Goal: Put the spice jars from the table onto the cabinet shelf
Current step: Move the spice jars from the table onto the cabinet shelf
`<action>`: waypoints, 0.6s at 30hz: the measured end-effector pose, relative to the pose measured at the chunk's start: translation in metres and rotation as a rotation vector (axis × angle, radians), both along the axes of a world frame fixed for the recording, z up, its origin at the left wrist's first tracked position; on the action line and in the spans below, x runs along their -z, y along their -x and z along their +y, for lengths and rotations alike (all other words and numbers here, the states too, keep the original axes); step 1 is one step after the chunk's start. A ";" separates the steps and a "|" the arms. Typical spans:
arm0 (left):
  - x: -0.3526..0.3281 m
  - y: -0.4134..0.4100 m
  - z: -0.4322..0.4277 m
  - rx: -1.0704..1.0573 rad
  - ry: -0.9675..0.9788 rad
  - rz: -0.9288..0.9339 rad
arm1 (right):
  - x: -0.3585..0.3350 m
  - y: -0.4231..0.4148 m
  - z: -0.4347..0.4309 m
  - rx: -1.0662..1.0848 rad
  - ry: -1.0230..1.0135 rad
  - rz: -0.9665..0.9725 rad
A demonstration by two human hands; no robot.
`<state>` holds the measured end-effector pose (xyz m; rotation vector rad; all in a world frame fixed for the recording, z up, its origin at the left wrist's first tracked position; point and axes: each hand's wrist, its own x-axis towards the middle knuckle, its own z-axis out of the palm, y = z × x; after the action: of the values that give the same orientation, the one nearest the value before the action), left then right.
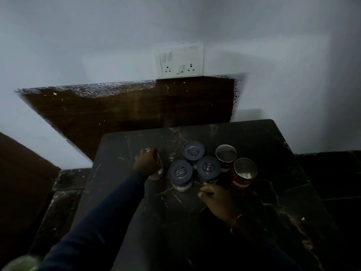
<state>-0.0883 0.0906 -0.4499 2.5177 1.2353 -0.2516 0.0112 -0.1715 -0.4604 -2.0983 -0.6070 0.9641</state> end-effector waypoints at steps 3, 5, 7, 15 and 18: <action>-0.014 0.030 0.000 0.056 0.119 0.051 | 0.001 0.005 0.009 -0.021 -0.040 0.017; -0.034 0.044 -0.002 0.057 0.336 0.038 | -0.003 0.015 0.019 -0.055 -0.104 0.067; -0.060 0.054 -0.008 0.063 0.572 -0.017 | -0.014 0.026 0.029 -0.120 -0.173 0.138; -0.119 0.063 -0.036 0.062 0.875 -0.440 | -0.061 0.049 0.048 -0.196 -0.444 0.763; -0.116 0.064 -0.038 0.011 0.918 -0.554 | -0.065 0.051 0.052 -0.151 -0.491 0.717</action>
<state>-0.1523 0.0523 -0.3335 1.6276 0.6526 -0.0751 -0.0394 -0.1194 -0.3959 -1.1767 -0.5488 1.3872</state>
